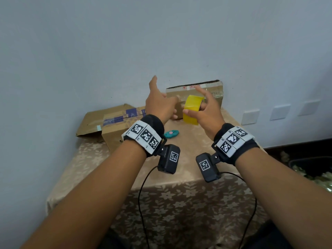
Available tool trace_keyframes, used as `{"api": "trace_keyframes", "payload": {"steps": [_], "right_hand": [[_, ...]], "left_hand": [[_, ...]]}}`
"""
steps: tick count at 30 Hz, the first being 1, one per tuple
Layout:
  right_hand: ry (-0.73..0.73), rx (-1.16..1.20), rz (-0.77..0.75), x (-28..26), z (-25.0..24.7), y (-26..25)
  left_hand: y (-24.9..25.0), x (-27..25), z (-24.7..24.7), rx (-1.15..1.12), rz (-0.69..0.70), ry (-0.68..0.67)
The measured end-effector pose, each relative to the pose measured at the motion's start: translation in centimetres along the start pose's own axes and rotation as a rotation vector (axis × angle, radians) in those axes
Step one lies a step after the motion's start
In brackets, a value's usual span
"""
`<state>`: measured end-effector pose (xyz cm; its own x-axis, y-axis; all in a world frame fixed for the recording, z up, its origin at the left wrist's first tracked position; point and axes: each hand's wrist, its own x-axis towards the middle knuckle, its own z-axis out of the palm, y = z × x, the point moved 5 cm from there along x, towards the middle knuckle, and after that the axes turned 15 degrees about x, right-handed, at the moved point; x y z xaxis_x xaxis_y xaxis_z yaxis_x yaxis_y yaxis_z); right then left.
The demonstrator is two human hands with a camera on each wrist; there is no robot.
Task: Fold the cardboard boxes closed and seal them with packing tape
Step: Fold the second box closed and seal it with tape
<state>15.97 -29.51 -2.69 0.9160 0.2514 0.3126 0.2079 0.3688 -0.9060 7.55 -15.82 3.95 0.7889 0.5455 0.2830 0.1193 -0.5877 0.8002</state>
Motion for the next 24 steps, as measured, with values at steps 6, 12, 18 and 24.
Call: {"api": "trace_keyframes", "payload": {"steps": [6,12,18,24], "right_hand": [[0.111,-0.017,0.213,0.6,-1.4,3.0],[0.197,-0.233,0.182,0.4,-1.7,1.9],[0.217,-0.494,0.130,-0.7,-0.8,-0.5],[0.176,-0.361,-0.097,-1.3,1.6,-2.2]], "left_hand": [[-0.3,0.9,-2.5,-0.004,0.086,0.169],[-1.6,1.1,-3.7,0.024,0.148,0.166],[-2.4,0.8,-4.5,0.037,0.141,0.155],[-3.7,0.8,-4.9,-0.045,0.049,0.114]]}}
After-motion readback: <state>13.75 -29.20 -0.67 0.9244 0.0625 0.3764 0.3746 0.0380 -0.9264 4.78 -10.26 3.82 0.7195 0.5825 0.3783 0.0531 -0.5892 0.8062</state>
